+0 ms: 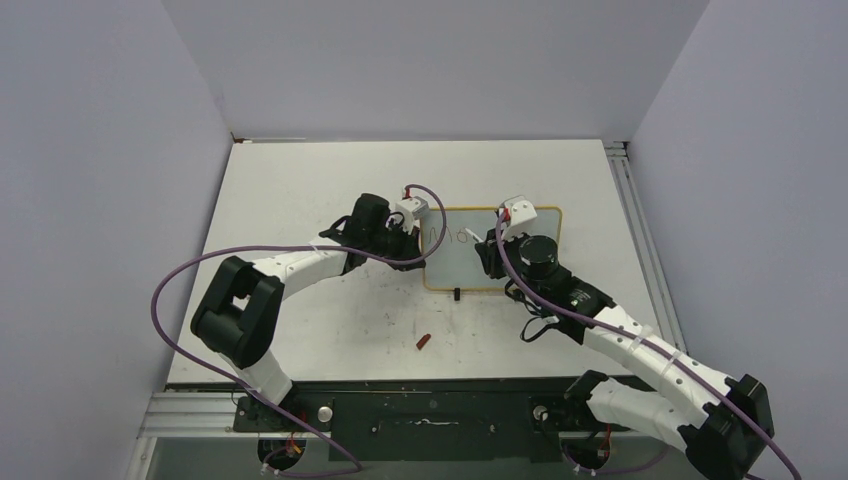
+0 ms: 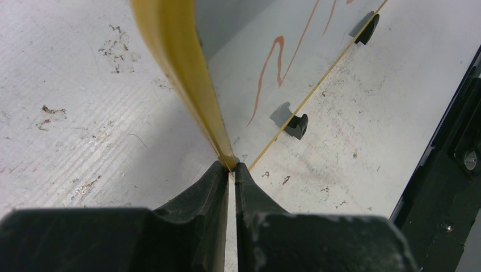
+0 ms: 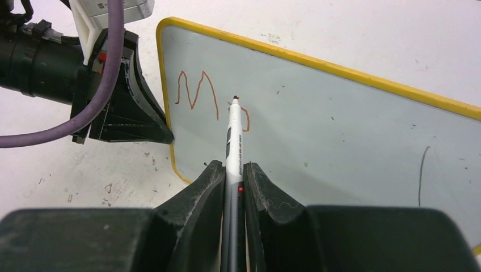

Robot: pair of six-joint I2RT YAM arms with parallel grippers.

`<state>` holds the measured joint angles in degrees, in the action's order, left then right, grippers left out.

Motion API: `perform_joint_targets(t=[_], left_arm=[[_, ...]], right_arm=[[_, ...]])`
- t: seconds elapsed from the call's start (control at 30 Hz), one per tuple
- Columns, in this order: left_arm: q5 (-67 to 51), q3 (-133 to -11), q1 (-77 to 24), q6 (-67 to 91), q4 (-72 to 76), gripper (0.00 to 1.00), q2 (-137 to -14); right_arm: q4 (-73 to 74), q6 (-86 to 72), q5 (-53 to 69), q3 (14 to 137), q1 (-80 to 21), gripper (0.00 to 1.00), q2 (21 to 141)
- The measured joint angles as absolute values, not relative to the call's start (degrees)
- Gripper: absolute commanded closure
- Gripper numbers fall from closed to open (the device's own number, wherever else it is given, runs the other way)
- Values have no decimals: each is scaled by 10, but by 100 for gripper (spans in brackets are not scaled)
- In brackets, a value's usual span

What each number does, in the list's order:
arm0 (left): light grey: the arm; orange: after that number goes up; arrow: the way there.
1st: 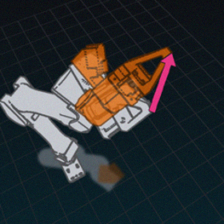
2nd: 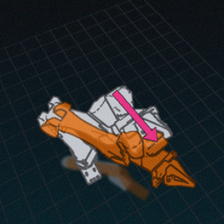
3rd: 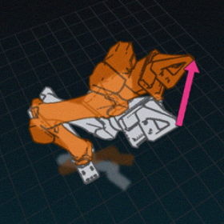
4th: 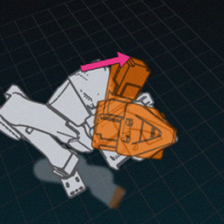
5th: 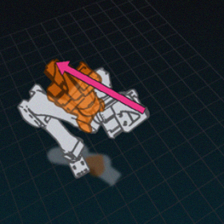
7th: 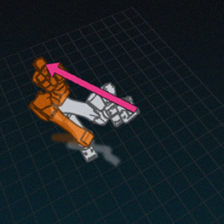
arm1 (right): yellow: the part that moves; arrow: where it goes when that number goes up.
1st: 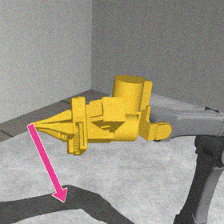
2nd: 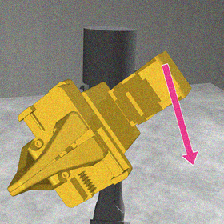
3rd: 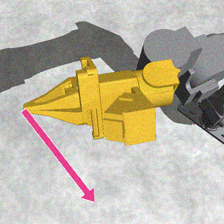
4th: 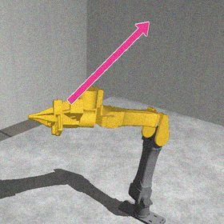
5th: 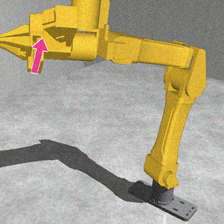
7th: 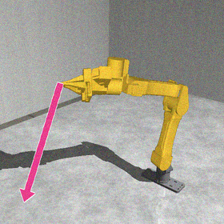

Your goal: Write a sentence on the whiteboard

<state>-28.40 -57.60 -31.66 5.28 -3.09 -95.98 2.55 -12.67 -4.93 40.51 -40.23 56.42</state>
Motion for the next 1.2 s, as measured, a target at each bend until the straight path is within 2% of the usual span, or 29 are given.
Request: perform_joint_targets(t=[0.57,1.2], left_arm=[[-283,-577,-317,53,-33,95,-960],[-282,-577,-317,51,-34,95,-959]], right_arm=[[44,-126,-70,405,-402,95,553],[-1,-122,-92,404,-402,95,584]])
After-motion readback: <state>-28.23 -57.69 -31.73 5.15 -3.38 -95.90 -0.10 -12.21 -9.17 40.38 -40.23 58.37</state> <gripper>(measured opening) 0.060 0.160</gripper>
